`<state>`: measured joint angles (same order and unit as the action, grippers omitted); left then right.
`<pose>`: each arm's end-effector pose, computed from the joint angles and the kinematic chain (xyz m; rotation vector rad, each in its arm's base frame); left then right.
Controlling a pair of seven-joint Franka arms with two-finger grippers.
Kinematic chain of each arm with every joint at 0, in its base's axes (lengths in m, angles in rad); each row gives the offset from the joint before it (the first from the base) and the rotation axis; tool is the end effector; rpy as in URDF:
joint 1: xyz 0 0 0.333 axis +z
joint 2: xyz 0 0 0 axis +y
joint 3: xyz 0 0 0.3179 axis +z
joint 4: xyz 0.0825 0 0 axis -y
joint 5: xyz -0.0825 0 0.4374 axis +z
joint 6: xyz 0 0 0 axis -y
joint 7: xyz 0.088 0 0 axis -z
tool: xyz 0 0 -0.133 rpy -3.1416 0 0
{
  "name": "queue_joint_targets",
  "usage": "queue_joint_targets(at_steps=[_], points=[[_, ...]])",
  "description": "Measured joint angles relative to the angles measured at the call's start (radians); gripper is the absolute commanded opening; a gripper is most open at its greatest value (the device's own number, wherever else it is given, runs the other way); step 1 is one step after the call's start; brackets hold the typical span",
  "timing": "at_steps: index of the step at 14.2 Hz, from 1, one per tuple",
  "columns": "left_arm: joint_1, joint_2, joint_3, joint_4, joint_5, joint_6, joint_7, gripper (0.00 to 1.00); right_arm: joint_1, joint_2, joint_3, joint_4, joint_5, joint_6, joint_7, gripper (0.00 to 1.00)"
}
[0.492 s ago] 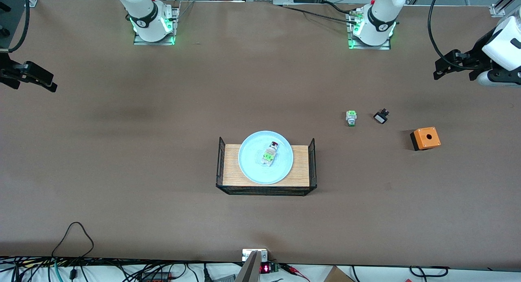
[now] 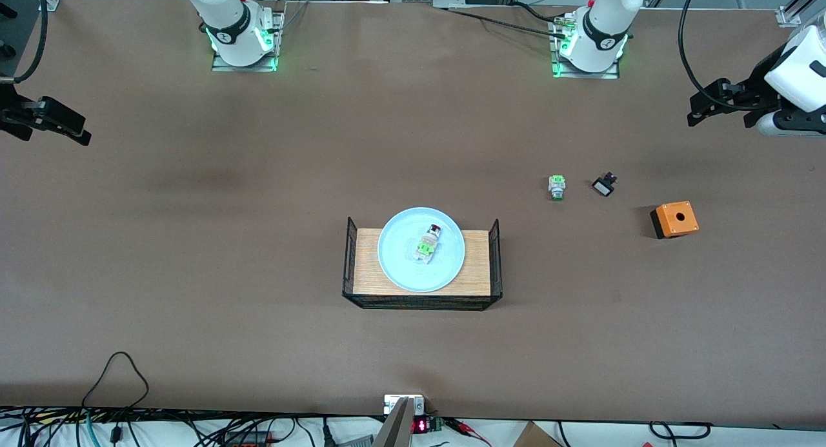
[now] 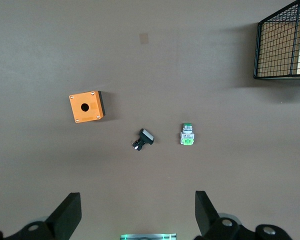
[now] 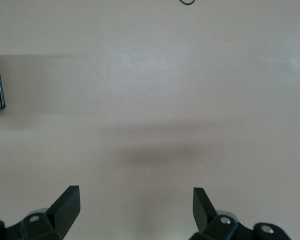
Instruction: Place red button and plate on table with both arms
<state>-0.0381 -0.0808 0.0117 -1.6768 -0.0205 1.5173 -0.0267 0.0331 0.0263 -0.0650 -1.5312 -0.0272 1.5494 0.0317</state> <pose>0.5729 -0.0177 0.5885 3.1198 -0.0001 -0.1237 0.6136 -0.0228 0.6033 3.1111 -0.0997 -0.0125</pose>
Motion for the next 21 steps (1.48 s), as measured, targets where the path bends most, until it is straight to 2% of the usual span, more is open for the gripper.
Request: queue_joint_targets(at_steps=[5,8,10,12,16,21], points=[[-0.009,0.009,-0.026,0.033,-0.023,0.000,0.000,1.00,0.000,0.000,0.000,0.000,0.000,0.000,0.000,1.00],[-0.024,0.078,-0.128,0.137,-0.066,0.002,-0.057,1.00,0.000,-0.001,0.000,0.001,0.000,0.000,0.000,1.00],[-0.031,0.159,-0.223,0.218,-0.068,0.004,-0.165,1.00,0.000,-0.001,0.000,0.001,0.000,0.000,0.000,1.00],[-0.057,0.252,-0.288,0.283,-0.069,0.037,-0.252,1.00,0.000,-0.001,0.000,0.001,0.000,0.000,0.000,1.00],[-0.168,0.450,-0.304,0.414,-0.069,0.194,-0.282,1.00,0.000,-0.001,0.000,0.001,0.000,-0.001,0.000,1.00],[-0.254,0.615,-0.302,0.441,-0.026,0.505,-0.282,1.00,0.000,-0.001,0.000,0.001,0.000,-0.001,0.000,1.00]])
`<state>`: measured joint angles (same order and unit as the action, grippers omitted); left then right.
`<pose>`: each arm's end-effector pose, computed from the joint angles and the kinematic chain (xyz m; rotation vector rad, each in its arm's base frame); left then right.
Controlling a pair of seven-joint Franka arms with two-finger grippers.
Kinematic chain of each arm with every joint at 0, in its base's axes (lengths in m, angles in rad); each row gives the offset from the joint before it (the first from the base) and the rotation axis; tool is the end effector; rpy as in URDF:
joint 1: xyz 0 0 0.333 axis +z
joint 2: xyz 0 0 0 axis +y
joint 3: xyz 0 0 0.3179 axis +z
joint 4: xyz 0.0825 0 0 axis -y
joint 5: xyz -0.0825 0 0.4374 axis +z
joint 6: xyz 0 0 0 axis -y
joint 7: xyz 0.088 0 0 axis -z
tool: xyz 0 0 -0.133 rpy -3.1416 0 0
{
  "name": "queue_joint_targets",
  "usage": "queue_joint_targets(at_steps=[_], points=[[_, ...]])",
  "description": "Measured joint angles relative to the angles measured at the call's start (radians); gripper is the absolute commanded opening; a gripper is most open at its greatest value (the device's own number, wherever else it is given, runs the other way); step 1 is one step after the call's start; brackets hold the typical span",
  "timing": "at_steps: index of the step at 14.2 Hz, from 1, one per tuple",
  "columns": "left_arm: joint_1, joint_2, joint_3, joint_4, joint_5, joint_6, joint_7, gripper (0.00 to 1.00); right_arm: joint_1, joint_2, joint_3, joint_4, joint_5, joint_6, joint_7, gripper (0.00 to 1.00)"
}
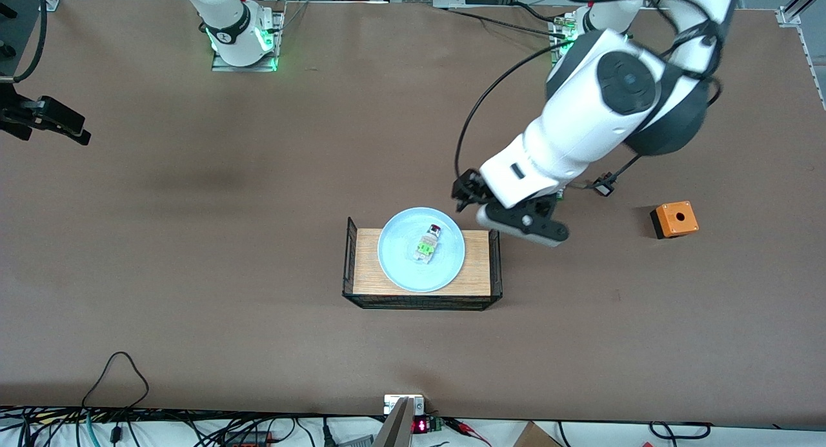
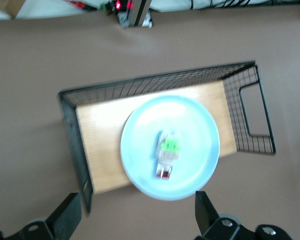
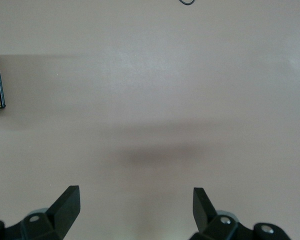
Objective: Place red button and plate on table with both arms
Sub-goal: 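Reach the left gripper down to the green switch on the plate and grasp it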
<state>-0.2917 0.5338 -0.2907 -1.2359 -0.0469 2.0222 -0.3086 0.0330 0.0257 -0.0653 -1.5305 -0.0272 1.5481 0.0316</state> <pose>0.6876 -0.3972 0.4663 2.8329 -0.2848 0.2397 0.6133 -0.0230 0.6039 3.1111 -0.1002 -0.0125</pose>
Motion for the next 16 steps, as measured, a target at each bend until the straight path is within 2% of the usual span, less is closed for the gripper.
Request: queue_joint_targets(at_steps=[4,8,16], points=[[-0.082,0.112,0.005,0.004,0.097,0.165,-0.003,1.00,0.000,0.001,-0.001,0.000,0.000,-0.001,0.000,1.00],[-0.145,0.167,0.021,0.007,0.209,0.177,-0.027,1.00,-0.001,0.001,-0.001,0.000,0.000,-0.001,0.000,1.00],[-0.188,0.231,0.037,0.008,0.275,0.181,-0.035,1.00,-0.001,0.004,-0.001,0.000,0.000,-0.001,0.000,1.00]])
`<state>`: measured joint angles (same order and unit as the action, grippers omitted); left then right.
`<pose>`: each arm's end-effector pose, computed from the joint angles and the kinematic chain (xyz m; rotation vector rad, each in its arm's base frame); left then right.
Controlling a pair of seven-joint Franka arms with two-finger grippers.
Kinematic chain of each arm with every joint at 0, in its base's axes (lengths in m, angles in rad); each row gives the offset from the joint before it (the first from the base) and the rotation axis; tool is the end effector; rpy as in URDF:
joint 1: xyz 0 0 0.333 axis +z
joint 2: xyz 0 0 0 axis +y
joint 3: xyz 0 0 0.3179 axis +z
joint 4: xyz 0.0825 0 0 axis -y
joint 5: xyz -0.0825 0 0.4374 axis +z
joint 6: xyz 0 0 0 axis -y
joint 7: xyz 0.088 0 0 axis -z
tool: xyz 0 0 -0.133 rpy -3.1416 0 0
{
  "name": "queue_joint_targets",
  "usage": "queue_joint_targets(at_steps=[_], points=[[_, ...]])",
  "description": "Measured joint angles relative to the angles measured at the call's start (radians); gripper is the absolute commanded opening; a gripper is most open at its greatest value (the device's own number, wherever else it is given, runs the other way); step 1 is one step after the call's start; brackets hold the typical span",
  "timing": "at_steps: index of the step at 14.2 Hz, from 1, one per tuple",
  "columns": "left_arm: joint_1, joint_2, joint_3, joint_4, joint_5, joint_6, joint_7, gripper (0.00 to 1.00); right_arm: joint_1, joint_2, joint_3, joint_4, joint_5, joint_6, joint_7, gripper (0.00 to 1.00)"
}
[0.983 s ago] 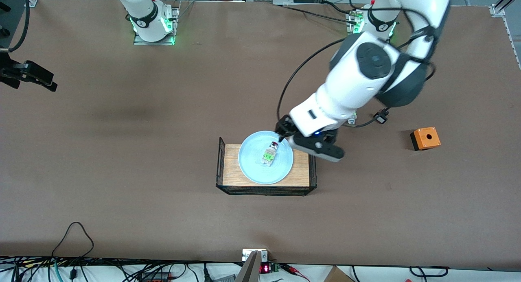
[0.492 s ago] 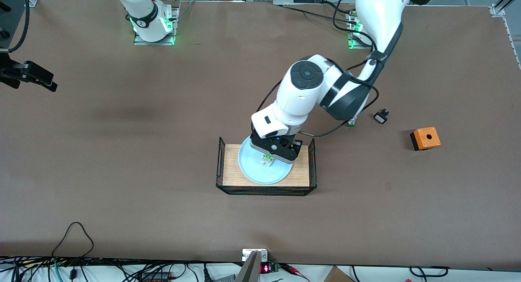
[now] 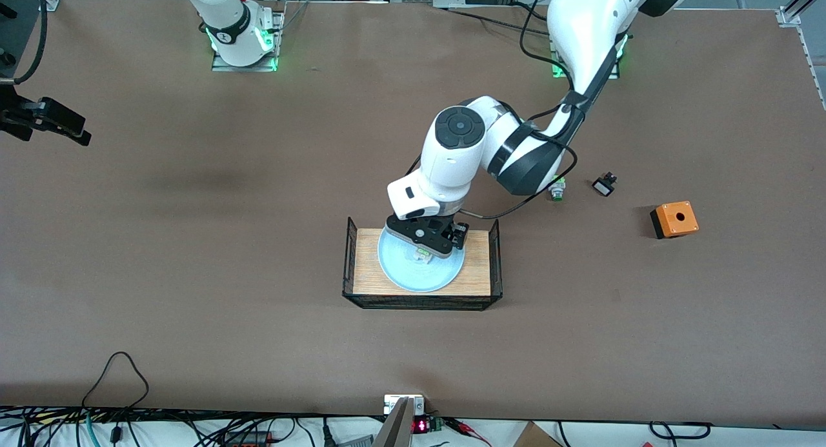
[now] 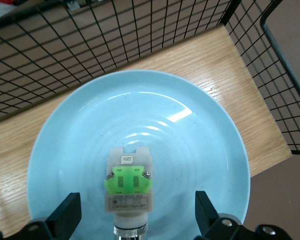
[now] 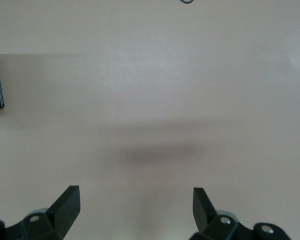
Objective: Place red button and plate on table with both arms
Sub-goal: 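Reach the left gripper down to the green switch on the plate and grasp it, then carry the green switch with the left gripper beside the orange box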
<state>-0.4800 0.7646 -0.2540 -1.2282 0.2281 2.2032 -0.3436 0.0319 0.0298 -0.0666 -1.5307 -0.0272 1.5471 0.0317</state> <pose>0.6555 -0.5049 0.3028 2.9670 -0.6249 0.3304 0.6142 -0.0244 0.6012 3.1106 -0.1040 -0.0208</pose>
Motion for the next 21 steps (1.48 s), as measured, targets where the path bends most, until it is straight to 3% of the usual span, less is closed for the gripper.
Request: queue_joint_targets(at_steps=[1,3,4,10,15,21], points=[[-0.001,0.005,0.001,0.000,0.001,0.012,0.000,0.91,0.000,0.000,0.000,0.000,0.000,0.000,0.000,1.00],[0.000,0.010,0.003,0.000,0.002,0.029,0.000,0.55,0.000,0.000,0.000,0.000,0.000,0.000,0.000,1.00],[-0.001,0.011,0.003,0.000,0.002,0.030,0.000,0.44,0.000,0.001,0.000,0.000,0.000,0.000,0.000,1.00],[-0.001,0.012,0.003,0.003,0.002,0.032,0.000,0.29,0.000,0.004,0.000,0.000,0.000,0.000,0.002,1.00],[0.002,0.002,0.003,0.035,0.002,0.014,-0.001,0.29,0.000,0.004,0.000,0.000,0.000,0.001,0.003,1.00],[0.058,-0.202,0.005,0.076,-0.007,-0.351,-0.003,0.29,0.000,0.004,0.000,0.000,0.000,0.001,0.002,1.00]])
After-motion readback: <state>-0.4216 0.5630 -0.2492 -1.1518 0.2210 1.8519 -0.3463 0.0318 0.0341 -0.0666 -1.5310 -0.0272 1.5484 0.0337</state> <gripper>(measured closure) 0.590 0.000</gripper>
